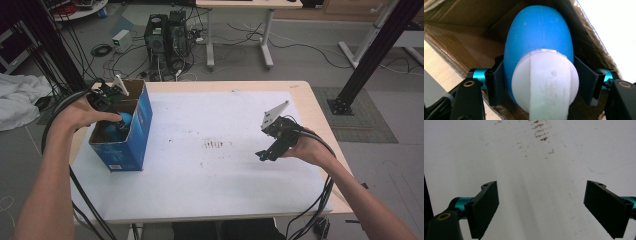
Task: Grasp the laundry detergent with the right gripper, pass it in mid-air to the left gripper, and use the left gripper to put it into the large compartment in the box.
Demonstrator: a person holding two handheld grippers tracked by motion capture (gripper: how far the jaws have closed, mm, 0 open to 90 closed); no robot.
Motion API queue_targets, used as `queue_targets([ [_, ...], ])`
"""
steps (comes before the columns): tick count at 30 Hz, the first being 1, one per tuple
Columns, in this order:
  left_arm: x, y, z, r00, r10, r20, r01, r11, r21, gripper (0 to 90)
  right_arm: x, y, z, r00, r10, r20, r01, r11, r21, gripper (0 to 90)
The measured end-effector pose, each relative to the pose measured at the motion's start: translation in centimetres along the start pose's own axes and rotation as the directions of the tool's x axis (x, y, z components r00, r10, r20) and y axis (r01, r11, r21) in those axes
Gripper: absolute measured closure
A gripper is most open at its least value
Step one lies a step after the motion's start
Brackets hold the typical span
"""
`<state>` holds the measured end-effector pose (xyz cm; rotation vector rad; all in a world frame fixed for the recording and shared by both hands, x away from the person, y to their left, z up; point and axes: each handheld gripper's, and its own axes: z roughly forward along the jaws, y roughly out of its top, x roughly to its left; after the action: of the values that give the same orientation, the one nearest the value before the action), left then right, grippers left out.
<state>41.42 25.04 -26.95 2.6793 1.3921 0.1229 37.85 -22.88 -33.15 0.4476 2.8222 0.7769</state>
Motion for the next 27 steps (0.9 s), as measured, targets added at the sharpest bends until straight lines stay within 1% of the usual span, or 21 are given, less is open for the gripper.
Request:
queue_targets([
  [6,-0.2,0.1,-0.4,0.9998,0.015,-0.014,-0.015,0.9999,0.004,33.2,0.0,0.0,0.0,1.0000,0.003,0.001,-0.003,1.000,0.000,12.0],
  [8,-0.2,0.1,-0.6,0.9997,0.013,-0.020,-0.013,0.9999,-0.004,33.2,0.0,0.0,-0.1,1.0000,0.003,0.003,-0.003,1.000,0.001,12.0],
  [11,-0.2,0.1,-1.0,0.9993,0.018,-0.031,-0.018,0.9998,0.002,33.2,0.0,0.0,0.0,1.0000,0.003,0.004,-0.003,1.000,0.001,12.0],
  [12,-0.2,0.1,-1.1,0.9993,0.012,-0.034,-0.013,0.9999,-0.007,33.2,0.0,0.0,0.0,1.0000,0.002,0.002,-0.002,1.000,0.000,12.0],
  [14,-0.3,0.1,-1.2,0.9993,0.018,-0.032,-0.018,0.9998,-0.009,33.2,0.0,0.0,0.0,1.0000,0.001,0.002,-0.001,1.000,0.000,12.0],
  [15,-0.3,0.1,-1.4,0.9990,0.030,-0.033,-0.030,0.9995,-0.002,33.2,0.0,0.0,0.0,1.0000,0.001,0.003,-0.001,1.000,0.000,12.0],
  [16,-0.4,0.1,-1.6,0.9987,0.032,-0.039,-0.032,0.9995,-0.003,33.2,0.0,0.0,0.0,1.0000,0.002,0.003,-0.002,1.000,0.000,12.0],
  [18,-0.5,0.2,-2.0,0.9983,0.026,-0.051,-0.027,0.9995,-0.018,33.2,0.0,0.0,-0.1,1.0000,0.002,0.004,-0.002,1.000,0.000,12.0],
  [19,-0.5,0.2,-2.3,0.9980,0.031,-0.054,-0.032,0.9993,-0.017,33.2,0.0,0.0,-0.1,1.0000,0.000,0.005,0.000,1.000,-0.001,12.0],
  [21,-0.6,0.2,-2.8,0.9981,0.035,-0.051,-0.036,0.9992,-0.017,33.2,0.0,0.0,-0.1,1.0000,0.001,0.006,-0.001,1.000,-0.002,12.0],
  [22,-0.6,0.3,-3.2,0.9982,0.038,-0.047,-0.039,0.9989,-0.027,33.2,0.0,0.0,-0.2,1.0000,0.005,0.006,-0.005,1.000,-0.001,12.0],
  [24,-0.6,0.3,-3.8,0.9984,0.027,-0.050,-0.030,0.9983,-0.050,33.2,0.0,0.0,-0.2,1.0000,0.003,0.007,-0.003,1.000,-0.003,12.0],
  [27,-0.6,0.4,-4.4,0.9967,0.034,-0.073,-0.038,0.9984,-0.043,33.2,0.0,0.0,-0.2,1.0000,0.003,0.008,-0.003,1.000,-0.004,12.0],
])
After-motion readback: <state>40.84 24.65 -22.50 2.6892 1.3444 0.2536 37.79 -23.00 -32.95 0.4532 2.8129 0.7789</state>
